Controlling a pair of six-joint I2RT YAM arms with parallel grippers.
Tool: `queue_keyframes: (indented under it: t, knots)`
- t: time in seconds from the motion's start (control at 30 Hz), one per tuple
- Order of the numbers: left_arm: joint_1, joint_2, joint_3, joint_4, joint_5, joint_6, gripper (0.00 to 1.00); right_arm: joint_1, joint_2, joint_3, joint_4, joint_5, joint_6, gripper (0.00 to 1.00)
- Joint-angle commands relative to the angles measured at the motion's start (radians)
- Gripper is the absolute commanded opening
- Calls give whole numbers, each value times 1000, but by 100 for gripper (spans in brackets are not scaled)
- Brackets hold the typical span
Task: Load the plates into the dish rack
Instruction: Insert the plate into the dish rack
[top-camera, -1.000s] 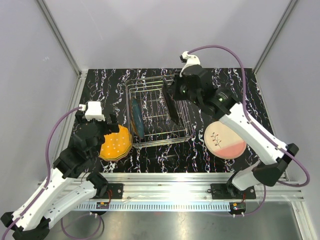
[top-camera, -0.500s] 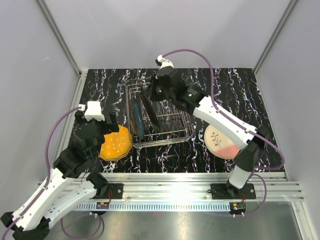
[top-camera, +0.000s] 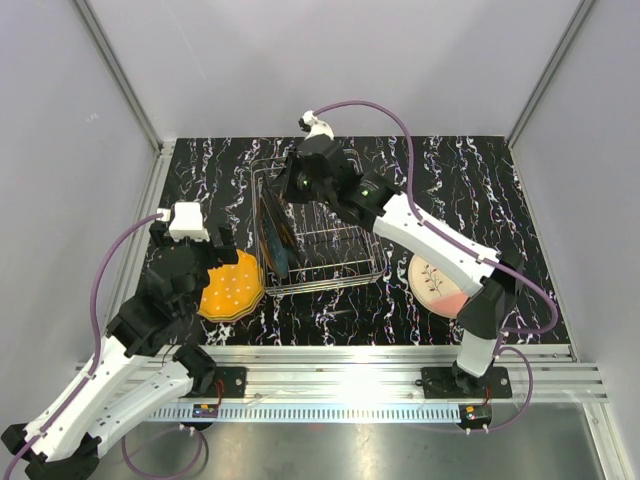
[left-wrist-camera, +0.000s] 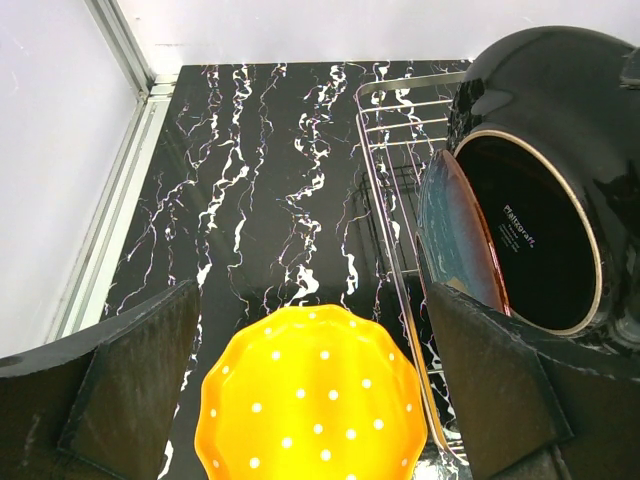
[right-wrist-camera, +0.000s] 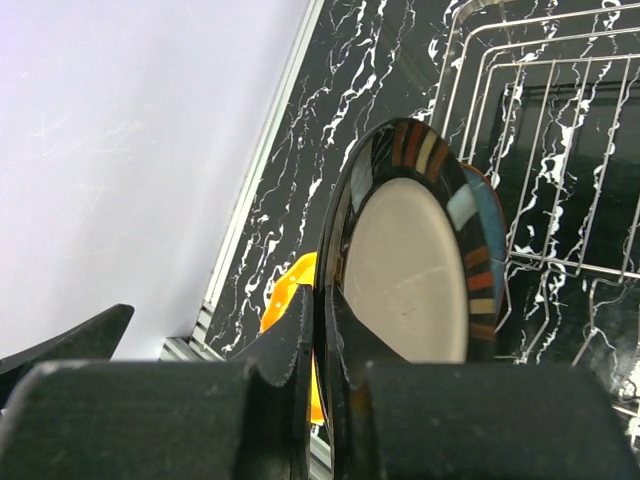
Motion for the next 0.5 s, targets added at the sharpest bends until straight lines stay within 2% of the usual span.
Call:
queue_keyframes:
  t: [0.0,0.1,0.27,0.47]
  knots:
    - [2,-11,-8,58,-18,-5,99,17,-31,87,186,18,53,0]
    - [2,-13,-8,58,-15,-7,99,18,-51,6,212,36,82,0]
    - [2,-17,-8,58,-4,-8,99,20,-129,-249,321,118,165,0]
    - [2,-19,-8,56,2,-12,99,18,-161,-333,341,171,208,0]
